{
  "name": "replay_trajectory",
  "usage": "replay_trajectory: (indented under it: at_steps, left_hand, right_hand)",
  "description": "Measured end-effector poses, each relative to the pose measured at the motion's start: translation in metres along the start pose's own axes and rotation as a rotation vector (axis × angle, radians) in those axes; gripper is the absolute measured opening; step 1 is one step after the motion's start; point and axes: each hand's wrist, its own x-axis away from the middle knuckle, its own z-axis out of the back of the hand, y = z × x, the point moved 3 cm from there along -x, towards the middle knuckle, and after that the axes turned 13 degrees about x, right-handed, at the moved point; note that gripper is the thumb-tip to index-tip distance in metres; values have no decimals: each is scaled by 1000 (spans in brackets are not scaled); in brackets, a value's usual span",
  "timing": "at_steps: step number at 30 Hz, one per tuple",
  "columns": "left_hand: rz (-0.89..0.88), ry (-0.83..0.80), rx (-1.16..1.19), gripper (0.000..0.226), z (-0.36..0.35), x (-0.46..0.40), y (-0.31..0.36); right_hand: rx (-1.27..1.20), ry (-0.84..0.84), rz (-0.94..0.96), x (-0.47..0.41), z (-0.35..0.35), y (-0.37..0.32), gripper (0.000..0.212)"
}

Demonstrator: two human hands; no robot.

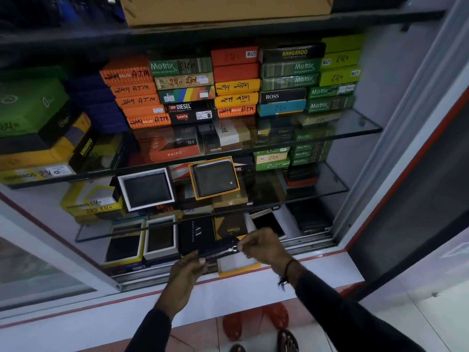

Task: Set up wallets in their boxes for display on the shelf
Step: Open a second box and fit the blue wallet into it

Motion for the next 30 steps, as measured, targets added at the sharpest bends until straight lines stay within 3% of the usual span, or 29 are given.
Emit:
replay_trajectory:
  at_steps: [7, 10, 13, 17, 19, 21, 25, 30]
  left_hand:
    - [98, -137, 115, 45, -15, 1, 4]
    - [169, -186, 191, 38, -22, 9, 0]
    - [222, -261, 170, 34, -25, 19, -7]
    - [211, -355, 127, 53, -43, 20, -6]
    - [196, -392, 114, 66, -50, 20, -5]
    - [192, -320, 139, 68, -46, 17, -6]
    - [144, -304, 24, 63, -39, 17, 0]
    - [43, -107, -263, 79, -33, 11, 10]
  right_hand:
    - [-183, -71, -7, -9, 30, 14, 18]
    - [-436, -131, -93, -14, 23, 18, 14]
    - [-514, -150, -116, -22, 17, 22, 16]
    - [-490, -346, 13, -19, -8, 20, 24]
    - [-619, -405, -1, -14, -19, 18, 24]
    - [-780, -324, -160, -13, -31, 21, 27]
    - [-745, -139, -318, -25, -38, 39, 32]
    - [-677, -260, -390, -24, -23, 59, 41]
